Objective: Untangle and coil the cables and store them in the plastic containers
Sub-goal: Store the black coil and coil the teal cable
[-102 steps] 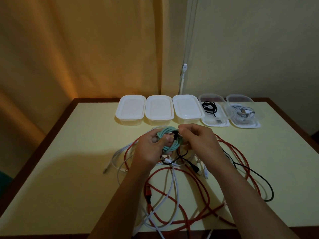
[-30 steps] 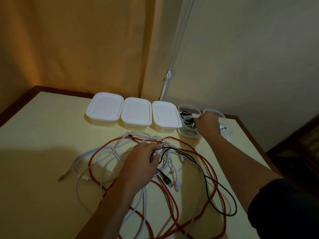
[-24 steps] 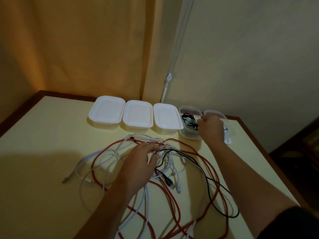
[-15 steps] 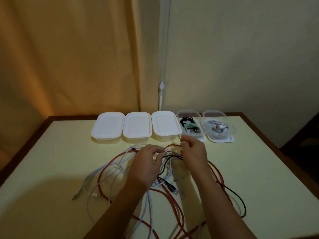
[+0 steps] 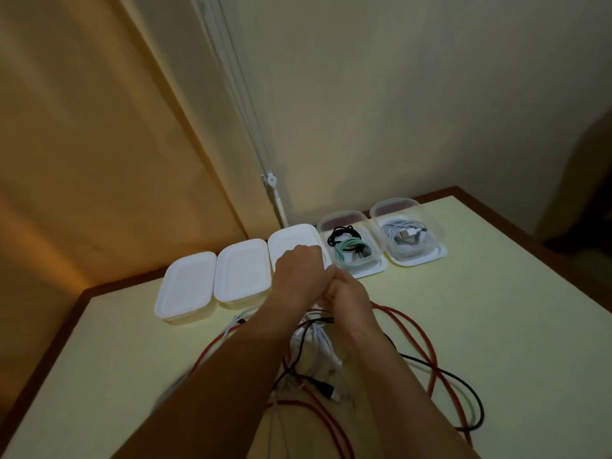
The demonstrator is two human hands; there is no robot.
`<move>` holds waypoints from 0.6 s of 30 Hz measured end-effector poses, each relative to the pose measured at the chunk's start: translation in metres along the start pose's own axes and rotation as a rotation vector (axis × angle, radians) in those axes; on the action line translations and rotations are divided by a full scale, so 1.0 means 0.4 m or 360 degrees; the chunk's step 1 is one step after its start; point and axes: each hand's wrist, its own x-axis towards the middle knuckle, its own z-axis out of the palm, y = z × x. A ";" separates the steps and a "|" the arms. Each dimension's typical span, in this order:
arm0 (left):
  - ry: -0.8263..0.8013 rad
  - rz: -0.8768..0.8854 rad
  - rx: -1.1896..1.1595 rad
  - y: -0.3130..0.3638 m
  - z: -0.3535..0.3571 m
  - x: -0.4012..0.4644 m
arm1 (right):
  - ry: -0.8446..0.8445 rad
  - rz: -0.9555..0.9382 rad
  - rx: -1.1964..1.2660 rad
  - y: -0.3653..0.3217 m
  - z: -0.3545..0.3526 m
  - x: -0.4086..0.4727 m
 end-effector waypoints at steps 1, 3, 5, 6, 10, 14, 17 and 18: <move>0.0017 0.0013 0.0081 0.007 0.000 0.009 | 0.0010 0.0044 0.0108 -0.002 0.004 0.003; 0.0027 0.0050 0.0213 0.018 0.002 0.021 | 0.0079 0.0155 0.0279 -0.009 0.009 0.010; 0.0017 0.0094 0.0325 0.024 0.006 0.027 | 0.0076 0.0230 0.0457 -0.009 0.012 0.018; 0.0017 0.0115 0.0374 0.025 0.009 0.030 | 0.0063 0.0274 0.0589 -0.010 0.014 0.014; 0.0008 0.0152 0.0430 0.028 0.016 0.034 | 0.0005 0.0324 0.0847 -0.012 0.013 0.003; 0.0016 0.0207 0.0517 0.032 0.015 0.030 | 0.0021 0.0292 0.0769 -0.009 0.016 0.010; 0.0019 0.0223 0.0566 0.032 0.012 0.030 | 0.0074 0.0278 0.0588 -0.011 0.018 0.005; 0.0036 0.0211 0.0564 0.033 0.010 0.031 | 0.0074 0.0266 0.0560 -0.012 0.017 -0.002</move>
